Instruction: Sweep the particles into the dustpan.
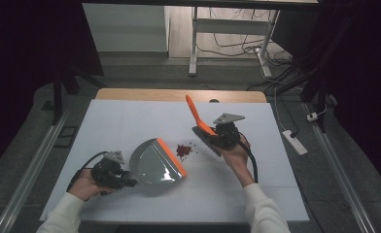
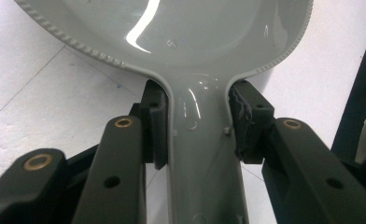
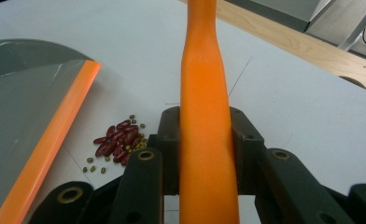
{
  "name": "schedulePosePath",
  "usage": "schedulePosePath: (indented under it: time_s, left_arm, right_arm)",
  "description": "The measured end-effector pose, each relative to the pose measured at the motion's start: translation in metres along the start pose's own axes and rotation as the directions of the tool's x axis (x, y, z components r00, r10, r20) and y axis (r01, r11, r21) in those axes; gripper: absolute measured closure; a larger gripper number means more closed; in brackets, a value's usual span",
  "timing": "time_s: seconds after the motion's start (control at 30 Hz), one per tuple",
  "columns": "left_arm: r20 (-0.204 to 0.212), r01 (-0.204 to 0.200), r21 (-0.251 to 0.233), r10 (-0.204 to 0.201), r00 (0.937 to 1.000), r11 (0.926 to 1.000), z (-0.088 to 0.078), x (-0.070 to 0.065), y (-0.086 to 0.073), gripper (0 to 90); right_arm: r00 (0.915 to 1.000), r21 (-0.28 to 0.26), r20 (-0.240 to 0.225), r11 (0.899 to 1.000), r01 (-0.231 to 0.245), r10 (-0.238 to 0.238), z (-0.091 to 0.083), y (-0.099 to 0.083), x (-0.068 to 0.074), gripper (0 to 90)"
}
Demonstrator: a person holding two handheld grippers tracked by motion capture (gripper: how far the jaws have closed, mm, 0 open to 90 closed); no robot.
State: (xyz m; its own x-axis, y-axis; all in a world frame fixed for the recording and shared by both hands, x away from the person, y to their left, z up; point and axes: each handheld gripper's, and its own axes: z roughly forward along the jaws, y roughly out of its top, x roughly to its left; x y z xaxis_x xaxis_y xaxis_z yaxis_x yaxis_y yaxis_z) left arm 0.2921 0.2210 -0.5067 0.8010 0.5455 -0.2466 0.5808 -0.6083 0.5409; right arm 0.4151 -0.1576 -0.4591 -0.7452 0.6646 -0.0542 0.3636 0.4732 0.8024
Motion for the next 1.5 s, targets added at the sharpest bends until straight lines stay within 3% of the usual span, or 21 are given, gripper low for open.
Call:
schedulePosePath:
  time_s: [1.1,1.5]
  left_arm:
    - [0.060,0.016,0.033,-0.018,0.9981,0.9993,0.013,0.002,0.003,61.3]
    - [0.062,0.025,0.041,-0.027,0.9977,0.9989,0.015,0.002,0.005,61.3]
  right_arm:
    - [0.9987,0.113,0.005,0.992,0.050,-0.050,0.042,-0.001,0.012,70.0]
    - [0.9976,0.115,-0.014,0.991,0.069,-0.068,0.047,0.000,0.020,70.1]
